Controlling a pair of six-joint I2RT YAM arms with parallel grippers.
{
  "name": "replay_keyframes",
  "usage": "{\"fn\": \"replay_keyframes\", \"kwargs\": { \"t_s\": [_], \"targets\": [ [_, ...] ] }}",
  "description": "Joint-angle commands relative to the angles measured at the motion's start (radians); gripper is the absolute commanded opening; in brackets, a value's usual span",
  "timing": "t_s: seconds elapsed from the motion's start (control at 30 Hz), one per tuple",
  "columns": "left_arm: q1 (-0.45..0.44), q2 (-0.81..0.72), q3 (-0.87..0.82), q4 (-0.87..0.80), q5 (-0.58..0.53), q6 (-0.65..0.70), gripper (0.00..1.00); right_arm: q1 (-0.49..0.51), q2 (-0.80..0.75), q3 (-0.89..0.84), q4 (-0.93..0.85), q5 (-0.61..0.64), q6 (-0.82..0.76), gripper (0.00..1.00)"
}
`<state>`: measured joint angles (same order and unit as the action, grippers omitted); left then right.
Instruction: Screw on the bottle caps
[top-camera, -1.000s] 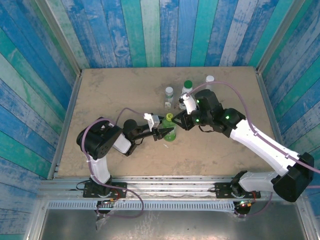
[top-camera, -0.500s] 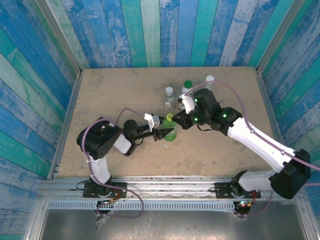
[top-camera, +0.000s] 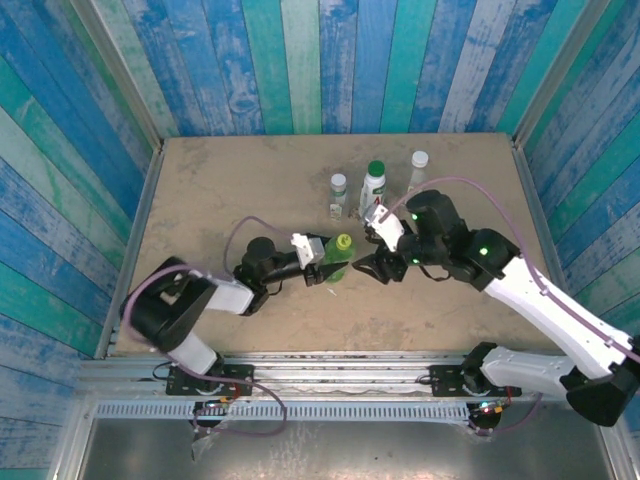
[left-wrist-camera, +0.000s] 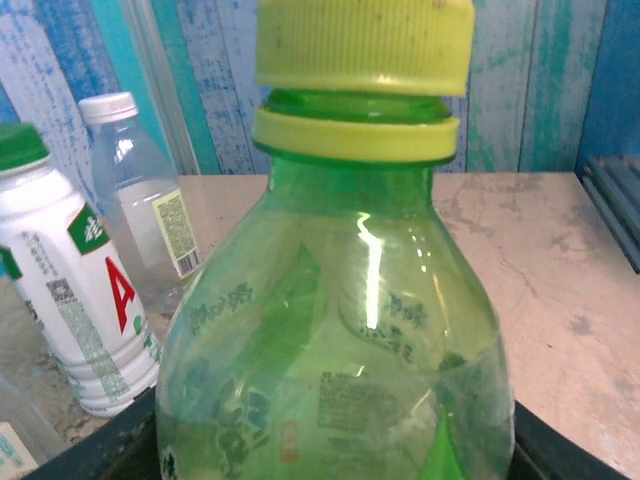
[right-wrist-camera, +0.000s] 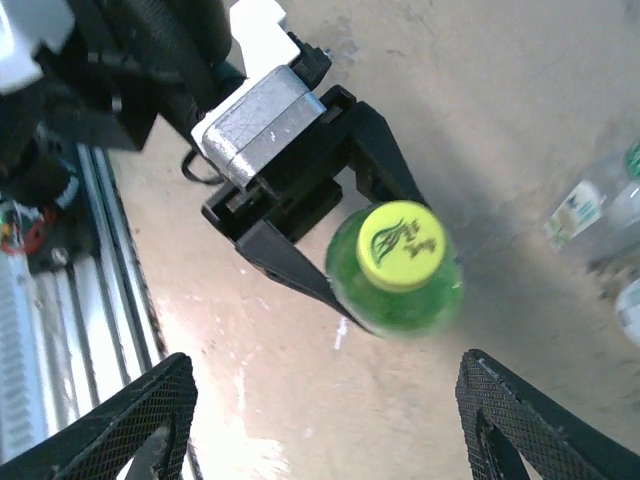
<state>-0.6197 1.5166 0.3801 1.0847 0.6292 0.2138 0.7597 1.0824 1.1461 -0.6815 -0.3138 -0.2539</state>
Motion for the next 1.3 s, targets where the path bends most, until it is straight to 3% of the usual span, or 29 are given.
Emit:
{"fn": "replay_keyframes", "kwargs": {
  "t_s": [0.0,0.23,0.53,0.8,1.13,1.2,1.27],
  "targets": [
    [-0.012,-0.143,0.009,-0.309,-0.044,0.192,0.60,0.020,-0.025,0.077,-0.161,0.010,-0.410,0.73],
    [-0.032,-0.256,0.013,-0.425,-0.023,0.238,0.60,0.038,0.117,0.257,-0.346,0.022,-0.644,0.65],
    [-0.032,-0.315,0.003,-0.430,-0.005,0.233,0.60,0.109,0.312,0.384,-0.424,0.106,-0.711,0.60],
    [-0.032,-0.325,0.002,-0.439,-0.013,0.236,0.59,0.121,0.403,0.433,-0.382,0.174,-0.681,0.46],
    [-0.032,-0.326,0.001,-0.427,-0.035,0.231,0.59,0.127,0.423,0.437,-0.383,0.152,-0.656,0.32],
    [-0.033,-0.325,0.001,-0.420,-0.052,0.224,0.59,0.127,0.422,0.435,-0.373,0.161,-0.577,0.25],
    [-0.032,-0.323,-0.003,-0.405,-0.082,0.216,0.59,0.128,0.416,0.419,-0.314,0.193,-0.390,0.13]
  ]
}}
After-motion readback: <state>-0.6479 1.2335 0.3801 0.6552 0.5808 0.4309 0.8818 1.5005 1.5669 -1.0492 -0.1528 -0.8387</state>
